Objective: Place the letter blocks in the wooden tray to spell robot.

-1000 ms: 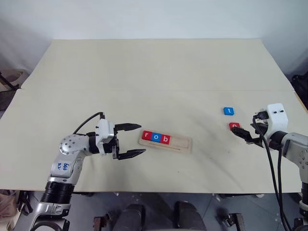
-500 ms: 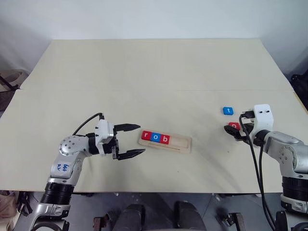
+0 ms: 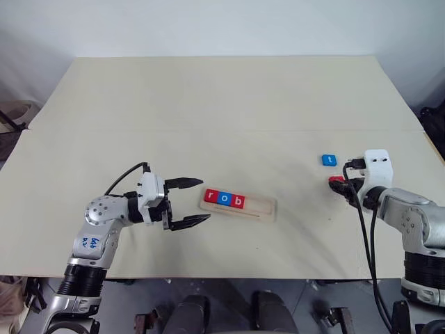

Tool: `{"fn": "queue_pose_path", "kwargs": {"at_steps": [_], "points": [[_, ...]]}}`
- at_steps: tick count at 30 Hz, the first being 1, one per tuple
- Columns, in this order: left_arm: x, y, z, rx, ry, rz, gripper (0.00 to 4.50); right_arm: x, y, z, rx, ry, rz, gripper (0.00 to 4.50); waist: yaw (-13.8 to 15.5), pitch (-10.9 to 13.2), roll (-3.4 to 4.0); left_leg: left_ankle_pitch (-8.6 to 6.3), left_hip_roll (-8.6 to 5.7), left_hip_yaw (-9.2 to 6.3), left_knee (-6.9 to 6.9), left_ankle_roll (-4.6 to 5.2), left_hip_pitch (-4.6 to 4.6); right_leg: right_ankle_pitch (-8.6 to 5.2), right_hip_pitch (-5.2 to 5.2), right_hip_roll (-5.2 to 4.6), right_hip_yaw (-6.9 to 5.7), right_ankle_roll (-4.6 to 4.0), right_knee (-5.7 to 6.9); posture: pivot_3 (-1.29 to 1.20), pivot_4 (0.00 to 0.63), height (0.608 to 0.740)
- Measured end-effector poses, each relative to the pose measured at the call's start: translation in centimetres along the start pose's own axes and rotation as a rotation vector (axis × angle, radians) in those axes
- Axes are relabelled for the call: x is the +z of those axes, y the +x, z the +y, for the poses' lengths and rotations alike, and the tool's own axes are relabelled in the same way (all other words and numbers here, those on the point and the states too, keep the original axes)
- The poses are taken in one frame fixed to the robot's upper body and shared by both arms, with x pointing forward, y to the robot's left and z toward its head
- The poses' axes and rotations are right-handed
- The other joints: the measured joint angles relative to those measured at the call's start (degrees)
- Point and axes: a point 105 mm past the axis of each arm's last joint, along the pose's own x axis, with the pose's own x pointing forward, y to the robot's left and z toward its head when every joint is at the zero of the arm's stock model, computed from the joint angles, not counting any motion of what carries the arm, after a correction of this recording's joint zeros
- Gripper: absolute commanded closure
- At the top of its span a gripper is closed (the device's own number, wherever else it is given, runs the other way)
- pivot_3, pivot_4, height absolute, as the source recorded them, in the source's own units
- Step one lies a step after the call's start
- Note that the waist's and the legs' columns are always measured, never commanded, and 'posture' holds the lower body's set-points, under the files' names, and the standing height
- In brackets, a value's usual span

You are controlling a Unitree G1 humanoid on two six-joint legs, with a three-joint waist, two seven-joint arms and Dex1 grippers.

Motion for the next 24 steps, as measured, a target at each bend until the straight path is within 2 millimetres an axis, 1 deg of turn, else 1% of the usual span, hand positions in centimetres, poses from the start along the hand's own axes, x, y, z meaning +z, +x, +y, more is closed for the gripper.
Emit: {"fn": "queue_pose_path", "kwargs": {"at_steps": [5,12,14,16,18,19,21,24], "points": [[-0.1,0.0,-0.2,-0.012,-0.006,0.001,0.0,-1.9,-1.8,3.4,0.067,0.042,0.032,3.05,0.0,0.0,0.01,0.0,0.0,-0.03,-0.01,0.0,-0.01,0.0,0.0,0.01,0.02,0.0,0.04,0.0,0.15,0.74],[-0.2,0.1,-0.4,-0.031,-0.023,0.005,0.0,-3.4,-3.2,5.8,0.072,0.097,0.035,3.05,-0.16,-0.01,0.02,0.0,0.0,-0.03,-0.04,0.0,0.0,0.0,-0.05,0.03,0.06,0.0,0.07,0.0,0.15,0.74],[-0.2,0.1,-0.4,-0.033,-0.027,0.006,0.0,-3.7,-3.4,6.3,0.071,0.113,0.034,2.32,-0.18,-0.01,0.02,0.0,0.0,-0.03,-0.05,0.0,0.0,0.0,-0.06,0.03,0.06,0.0,0.07,0.0,0.15,0.74],[-0.3,0.1,-0.4,-0.034,-0.028,0.007,0.0,-3.7,-3.5,6.7,0.08,0.11,0.031,1.73,-0.15,-0.01,0.02,0.0,-0.01,-0.03,-0.05,0.0,0.0,0.0,-0.07,0.03,0.07,0.0,0.08,0.0,0.15,0.74],[-0.3,0.1,-0.4,-0.034,-0.028,0.007,0.0,-3.6,-3.5,7.0,0.096,0.101,0.024,1.01,-0.15,-0.01,0.02,0.0,-0.02,-0.03,-0.05,0.0,0.0,0.0,-0.06,0.02,0.07,0.0,0.07,0.0,0.15,0.74],[-0.2,0.1,-0.4,-0.035,-0.028,0.007,0.0,-3.4,-3.5,7.0,0.106,0.09,0.014,0.75,-0.15,-0.01,0.02,0.0,-0.03,-0.03,-0.05,0.0,0.0,0.0,-0.06,0.01,0.07,0.0,0.07,0.0,0.15,0.74],[-0.2,0.1,-0.4,-0.036,-0.025,0.006,0.0,-2.5,-3.7,6.2,0.119,0.038,-0.015,0.01,-0.14,0.0,0.03,0.0,-0.06,-0.01,-0.06,0.01,0.0,0.0,-0.06,0.01,0.07,0.0,0.05,0.0,0.15,0.74],[-0.2,0.1,-0.3,-0.034,-0.025,0.006,0.0,-0.8,-4.3,4.8,0.17,-0.057,-0.067,0.01,-0.02,0.0,0.03,-0.02,-0.06,-0.02,-0.06,0.05,0.0,0.0,-0.02,0.01,0.05,0.0,0.01,0.0,0.15,0.74]]}}
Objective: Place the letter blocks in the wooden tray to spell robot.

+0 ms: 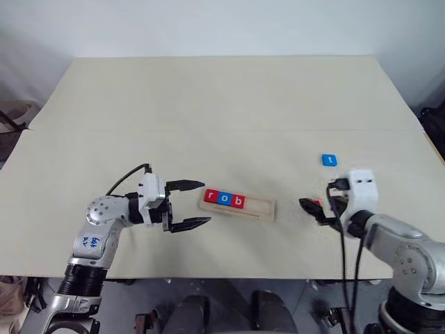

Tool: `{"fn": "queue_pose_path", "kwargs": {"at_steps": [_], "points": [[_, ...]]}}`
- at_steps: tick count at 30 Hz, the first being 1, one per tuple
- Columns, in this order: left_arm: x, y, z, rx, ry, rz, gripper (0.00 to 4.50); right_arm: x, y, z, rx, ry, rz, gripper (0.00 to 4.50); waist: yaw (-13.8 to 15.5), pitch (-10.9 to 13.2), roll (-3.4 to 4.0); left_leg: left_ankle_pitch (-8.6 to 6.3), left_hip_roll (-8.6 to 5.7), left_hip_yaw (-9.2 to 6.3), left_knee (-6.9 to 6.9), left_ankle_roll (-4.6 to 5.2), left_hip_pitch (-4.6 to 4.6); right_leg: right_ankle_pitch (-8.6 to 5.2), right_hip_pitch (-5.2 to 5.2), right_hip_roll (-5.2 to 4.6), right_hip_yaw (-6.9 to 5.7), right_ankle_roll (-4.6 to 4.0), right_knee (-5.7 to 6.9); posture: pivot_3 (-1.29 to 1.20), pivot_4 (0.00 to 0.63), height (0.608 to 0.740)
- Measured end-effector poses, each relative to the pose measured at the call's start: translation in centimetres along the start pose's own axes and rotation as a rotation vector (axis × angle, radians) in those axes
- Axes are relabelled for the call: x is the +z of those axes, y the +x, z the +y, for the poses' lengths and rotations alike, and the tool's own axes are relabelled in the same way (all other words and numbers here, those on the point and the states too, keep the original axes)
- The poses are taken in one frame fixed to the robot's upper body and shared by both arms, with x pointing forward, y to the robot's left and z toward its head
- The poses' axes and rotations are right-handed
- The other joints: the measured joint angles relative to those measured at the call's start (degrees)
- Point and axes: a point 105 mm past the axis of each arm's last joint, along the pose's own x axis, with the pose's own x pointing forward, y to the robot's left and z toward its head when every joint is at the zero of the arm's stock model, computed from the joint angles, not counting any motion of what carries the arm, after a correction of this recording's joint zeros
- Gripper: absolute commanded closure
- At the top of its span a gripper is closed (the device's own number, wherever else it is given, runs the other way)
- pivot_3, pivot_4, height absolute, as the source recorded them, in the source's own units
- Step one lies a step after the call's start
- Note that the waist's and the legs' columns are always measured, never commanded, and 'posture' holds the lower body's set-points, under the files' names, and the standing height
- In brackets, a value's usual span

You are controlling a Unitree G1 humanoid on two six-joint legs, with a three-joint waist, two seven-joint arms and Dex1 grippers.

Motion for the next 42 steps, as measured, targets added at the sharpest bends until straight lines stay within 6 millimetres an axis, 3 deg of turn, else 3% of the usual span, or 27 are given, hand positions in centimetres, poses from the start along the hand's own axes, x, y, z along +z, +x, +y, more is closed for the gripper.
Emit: {"fn": "queue_pose_path", "kwargs": {"at_steps": [3,6,13,19,25,30,41,42], "points": [[0.0,0.0,0.0,0.001,0.001,-0.001,0.0,1.3,-0.8,-1.7,0.069,-0.076,-0.061,0.01,-0.02,0.0,-0.01,-0.01,0.02,0.03,-0.01,0.02,0.0,0.0,0.04,0.02,-0.03,0.0,-0.01,0.0,0.15,0.74],[0.1,0.1,0.1,0.005,0.003,-0.003,0.0,1.1,-1.8,-2.3,0.196,-0.191,-0.08,0.01,0.0,0.01,-0.02,-0.02,0.05,0.08,-0.03,0.03,0.0,0.0,0.06,0.04,-0.05,0.01,-0.02,0.0,0.15,0.74],[0.1,0.0,0.2,0.014,0.005,-0.003,0.0,-1.9,-3.6,-3.8,0.465,-0.411,-0.157,0.01,-0.02,0.02,-0.04,-0.02,0.05,0.15,0.02,0.05,0.08,0.04,0.14,0.03,-0.05,0.07,-0.06,0.0,0.15,0.74],[0.0,-0.3,0.2,0.016,0.008,0.006,0.0,-3.5,-4.5,-7.0,0.536,-0.594,-0.067,0.01,-0.17,0.02,-0.04,-0.01,0.09,0.17,0.05,0.03,0.12,0.03,0.15,0.05,-0.04,0.07,-0.12,0.0,0.15,0.74],[0.1,-1.0,-0.1,0.02,0.019,0.024,0.0,-2.7,-2.7,-6.9,0.608,-0.64,-0.09,0.01,-0.14,0.03,-0.02,-0.01,0.1,0.18,0.09,0.02,0.12,0.03,0.15,0.02,-0.02,0.07,-0.14,0.0,0.15,0.74],[0.4,-1.0,-0.2,0.011,0.039,0.019,0.0,-0.9,-0.6,-4.8,0.739,-0.713,-0.072,0.01,-0.1,0.03,-0.02,-0.02,0.1,0.15,0.13,0.0,0.11,0.03,0.15,0.01,-0.05,0.07,-0.16,0.0,0.15,0.74],[0.7,-0.9,-0.2,0.019,0.048,0.016,0.0,-1.5,3.0,-3.3,0.846,-0.776,0.098,0.01,-0.09,0.03,-0.01,-0.02,0.08,0.11,0.17,0.0,0.06,0.03,0.13,-0.02,-0.08,0.07,-0.16,0.0,0.15,0.74],[0.7,-0.9,-0.2,0.02,0.049,0.016,0.0,-1.6,3.2,-3.2,0.849,-0.775,0.1,0.19,-0.08,0.03,-0.01,-0.02,0.07,0.11,0.17,0.0,0.06,0.03,0.13,-0.02,-0.08,0.07,-0.16,0.0,0.15,0.74]]}}
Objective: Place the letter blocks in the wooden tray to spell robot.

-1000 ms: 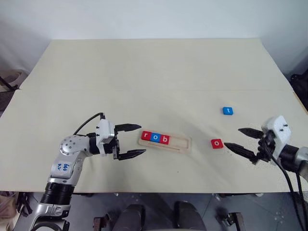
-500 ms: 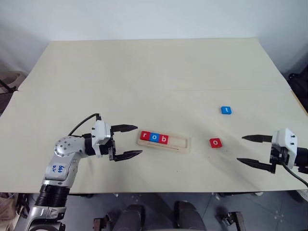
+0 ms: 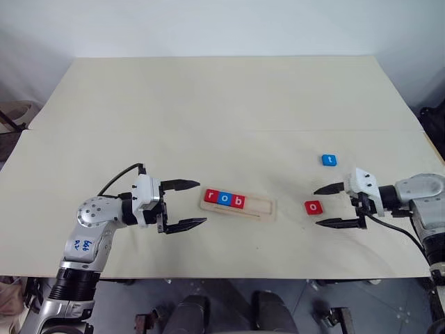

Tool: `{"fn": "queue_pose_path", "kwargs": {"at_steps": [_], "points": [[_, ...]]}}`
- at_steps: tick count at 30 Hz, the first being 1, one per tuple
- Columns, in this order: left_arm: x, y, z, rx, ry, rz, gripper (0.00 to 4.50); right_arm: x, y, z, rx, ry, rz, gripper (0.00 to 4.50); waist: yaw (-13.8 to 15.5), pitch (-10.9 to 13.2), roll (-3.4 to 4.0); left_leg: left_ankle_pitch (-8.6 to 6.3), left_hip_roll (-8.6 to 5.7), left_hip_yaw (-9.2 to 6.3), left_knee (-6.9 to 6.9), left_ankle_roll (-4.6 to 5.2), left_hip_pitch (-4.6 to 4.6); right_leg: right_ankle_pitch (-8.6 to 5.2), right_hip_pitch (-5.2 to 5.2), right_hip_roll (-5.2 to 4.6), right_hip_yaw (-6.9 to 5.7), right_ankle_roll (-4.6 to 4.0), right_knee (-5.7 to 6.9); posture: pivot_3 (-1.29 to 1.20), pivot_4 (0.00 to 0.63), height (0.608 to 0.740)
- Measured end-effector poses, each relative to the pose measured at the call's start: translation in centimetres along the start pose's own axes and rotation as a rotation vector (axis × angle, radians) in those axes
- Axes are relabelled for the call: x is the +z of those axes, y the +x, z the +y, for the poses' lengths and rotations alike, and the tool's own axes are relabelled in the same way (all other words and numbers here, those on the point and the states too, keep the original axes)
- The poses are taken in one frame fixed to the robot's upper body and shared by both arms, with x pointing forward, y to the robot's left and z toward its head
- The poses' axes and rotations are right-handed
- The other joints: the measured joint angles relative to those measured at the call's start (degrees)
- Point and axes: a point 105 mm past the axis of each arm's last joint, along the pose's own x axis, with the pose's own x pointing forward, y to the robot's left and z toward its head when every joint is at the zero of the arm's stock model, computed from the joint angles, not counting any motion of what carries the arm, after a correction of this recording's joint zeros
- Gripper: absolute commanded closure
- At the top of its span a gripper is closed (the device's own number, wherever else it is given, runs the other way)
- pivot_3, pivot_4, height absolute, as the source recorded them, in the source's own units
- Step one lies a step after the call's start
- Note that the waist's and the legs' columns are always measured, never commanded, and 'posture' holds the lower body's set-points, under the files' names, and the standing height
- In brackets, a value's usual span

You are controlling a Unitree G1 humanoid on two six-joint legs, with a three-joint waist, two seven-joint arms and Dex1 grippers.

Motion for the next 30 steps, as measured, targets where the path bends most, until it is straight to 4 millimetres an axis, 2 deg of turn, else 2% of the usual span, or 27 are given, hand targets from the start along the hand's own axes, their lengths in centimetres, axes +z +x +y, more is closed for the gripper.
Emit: {"fn": "queue_pose_path", "kwargs": {"at_steps": [3,9,12,15,19,22,23,25,30], "points": [[0.2,0.1,0.0,0.004,0.009,-0.003,0.0,0.2,0.4,-0.3,0.004,-0.007,-0.005,0.93,-0.02,0.0,0.0,0.0,0.01,0.0,0.01,0.0,0.0,0.0,0.0,0.01,-0.01,0.0,0.01,0.0,0.15,0.74],[0.3,0.1,0.0,0.01,0.014,-0.005,0.0,0.4,0.7,-0.3,0.012,0.002,-0.016,2.98,-0.01,0.0,0.0,0.0,0.01,0.0,0.01,-0.01,0.0,0.0,0.0,0.01,-0.01,0.0,0.02,0.0,0.15,0.74],[0.3,0.2,0.0,0.009,0.013,-0.005,0.0,0.8,0.9,0.0,0.027,0.013,-0.016,3.04,0.01,0.0,0.0,0.0,0.01,0.0,0.01,0.0,0.0,0.0,0.0,0.0,0.0,0.0,0.02,0.0,0.15,0.74],[0.3,0.2,0.0,0.007,0.011,-0.009,0.0,2.0,1.4,0.4,0.045,0.02,-0.043,3.04,0.05,0.0,0.01,0.0,0.01,-0.01,0.01,-0.01,-0.01,0.0,-0.02,0.0,0.0,0.0,0.04,0.0,0.15,0.74],[0.3,0.3,-0.1,0.001,0.008,-0.011,0.0,6.3,2.6,1.5,0.075,0.059,-0.134,3.04,-0.05,0.01,0.02,-0.01,0.06,-0.02,0.01,-0.04,-0.03,0.0,-0.08,0.03,0.01,-0.01,0.06,0.0,0.15,0.74],[0.2,0.3,-0.2,-0.002,0.005,-0.016,0.0,10.2,4.4,1.9,0.057,0.084,-0.238,3.04,0.01,0.01,0.02,-0.03,0.06,-0.05,0.02,-0.06,-0.04,0.0,-0.07,0.04,0.0,-0.01,0.06,0.0,0.15,0.74],[0.2,0.4,-0.2,-0.003,0.004,-0.018,0.0,10.9,5.0,2.0,0.043,0.092,-0.245,3.04,0.09,0.01,0.02,-0.03,0.03,-0.06,0.02,-0.06,-0.04,0.0,-0.07,0.01,0.0,-0.01,0.06,0.0,0.15,0.74],[0.2,0.4,-0.2,-0.003,0.003,-0.018,0.0,11.3,6.0,1.8,-0.003,0.121,-0.226,3.04,0.38,0.01,0.02,-0.03,-0.03,-0.14,0.03,-0.05,-0.08,0.0,-0.07,-0.04,-0.02,-0.01,0.07,0.0,0.15,0.74],[0.1,0.4,-0.3,0.001,-0.002,-0.017,0.0,10.5,8.4,1.9,-0.056,0.172,-0.154,3.04,0.86,0.01,0.02,-0.04,-0.08,-0.14,0.04,-0.01,-0.1,0.0,-0.09,-0.06,-0.03,-0.01,0.06,0.0,0.15,0.74]]}}
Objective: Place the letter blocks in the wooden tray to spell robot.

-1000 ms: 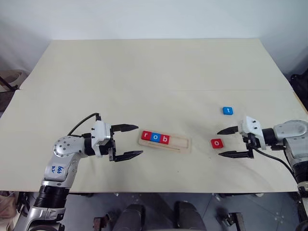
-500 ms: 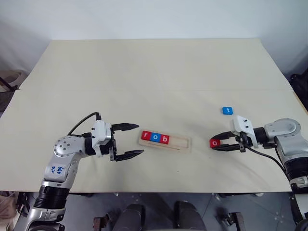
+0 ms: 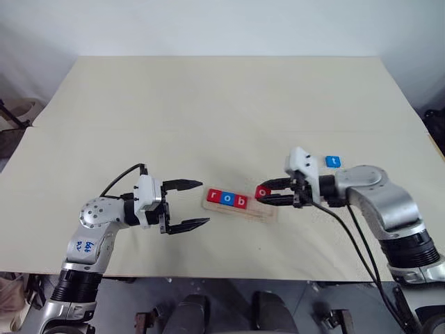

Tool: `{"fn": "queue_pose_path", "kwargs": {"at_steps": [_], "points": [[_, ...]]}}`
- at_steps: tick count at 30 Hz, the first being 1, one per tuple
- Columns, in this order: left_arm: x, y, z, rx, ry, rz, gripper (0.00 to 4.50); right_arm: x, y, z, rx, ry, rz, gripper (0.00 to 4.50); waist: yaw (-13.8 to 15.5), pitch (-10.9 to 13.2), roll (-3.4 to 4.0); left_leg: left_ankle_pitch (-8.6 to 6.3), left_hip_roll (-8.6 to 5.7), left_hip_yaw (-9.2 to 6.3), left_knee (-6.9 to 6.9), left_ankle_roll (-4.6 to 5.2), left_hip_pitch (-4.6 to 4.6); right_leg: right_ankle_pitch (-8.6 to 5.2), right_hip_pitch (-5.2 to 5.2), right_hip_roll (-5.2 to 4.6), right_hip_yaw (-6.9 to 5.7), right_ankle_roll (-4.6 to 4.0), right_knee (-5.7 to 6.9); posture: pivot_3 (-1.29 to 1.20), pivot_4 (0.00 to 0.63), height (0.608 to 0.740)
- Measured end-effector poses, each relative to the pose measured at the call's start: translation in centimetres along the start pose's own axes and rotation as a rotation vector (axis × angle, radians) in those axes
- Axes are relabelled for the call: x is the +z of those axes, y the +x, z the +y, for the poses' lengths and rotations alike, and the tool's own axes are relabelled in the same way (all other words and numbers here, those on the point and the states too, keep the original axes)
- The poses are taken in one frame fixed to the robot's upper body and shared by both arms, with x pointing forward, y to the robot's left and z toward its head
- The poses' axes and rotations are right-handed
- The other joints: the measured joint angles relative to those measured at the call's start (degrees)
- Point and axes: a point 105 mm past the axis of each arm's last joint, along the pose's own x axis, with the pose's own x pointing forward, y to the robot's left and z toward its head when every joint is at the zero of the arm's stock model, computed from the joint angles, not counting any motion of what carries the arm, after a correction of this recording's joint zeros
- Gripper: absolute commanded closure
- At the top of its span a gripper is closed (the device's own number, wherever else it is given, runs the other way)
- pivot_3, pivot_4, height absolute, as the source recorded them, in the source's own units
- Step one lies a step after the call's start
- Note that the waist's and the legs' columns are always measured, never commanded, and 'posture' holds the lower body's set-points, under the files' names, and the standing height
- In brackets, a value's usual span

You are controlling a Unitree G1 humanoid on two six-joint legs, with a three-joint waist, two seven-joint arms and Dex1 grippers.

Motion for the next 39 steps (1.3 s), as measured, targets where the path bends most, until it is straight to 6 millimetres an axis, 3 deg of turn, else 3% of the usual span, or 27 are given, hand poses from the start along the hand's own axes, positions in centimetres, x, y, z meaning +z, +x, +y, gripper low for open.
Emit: {"fn": "queue_pose_path", "kwargs": {"at_steps": [3,18,27,31,34,39], "points": [[0.0,0.0,0.0,0.007,-0.002,0.001,0.0,-0.6,0.9,0.2,-0.01,-0.001,0.03,3.04,-0.1,0.0,0.0,0.0,0.01,0.0,-0.01,0.0,-0.01,0.0,-0.02,0.02,0.0,0.0,0.01,0.0,0.15,0.74],[-0.2,-0.1,0.1,0.03,-0.008,0.003,0.0,-1.1,1.4,0.5,0.001,0.009,0.062,3.04,-0.89,0.0,0.0,0.0,0.06,0.0,-0.03,-0.01,0.0,0.0,-0.03,0.06,-0.01,0.0,0.02,0.0,0.15,0.74],[-0.2,-0.1,0.2,0.036,-0.008,0.003,0.0,-0.8,1.9,0.8,0.012,0.015,0.037,0.02,-0.88,0.0,0.0,0.0,0.05,0.0,-0.03,0.0,0.0,0.0,-0.03,0.06,-0.01,0.0,0.02,0.0,0.15,0.74],[-0.2,-0.1,0.2,0.039,-0.008,0.003,0.0,-0.4,1.6,1.1,0.026,-0.005,0.027,0.02,-0.84,0.0,0.0,0.0,0.04,0.0,-0.03,0.0,0.0,0.0,-0.03,0.05,-0.01,0.0,0.01,0.0,0.15,0.74],[-0.2,-0.1,0.2,0.04,-0.008,0.004,0.0,-0.5,0.3,1.4,0.035,-0.005,0.013,0.61,-0.62,0.0,0.0,0.0,0.03,-0.01,-0.03,0.01,-0.01,0.0,0.0,0.03,-0.02,0.0,-0.01,0.0,0.15,0.74],[-0.2,-0.2,0.2,0.04,-0.007,0.006,0.0,-1.4,-1.5,2.6,0.092,-0.013,-0.007,2.4,-0.66,0.0,0.0,-0.01,0.06,0.0,-0.06,0.02,-0.01,0.0,0.01,0.06,-0.03,0.0,-0.04,0.0,0.15,0.74]]}}
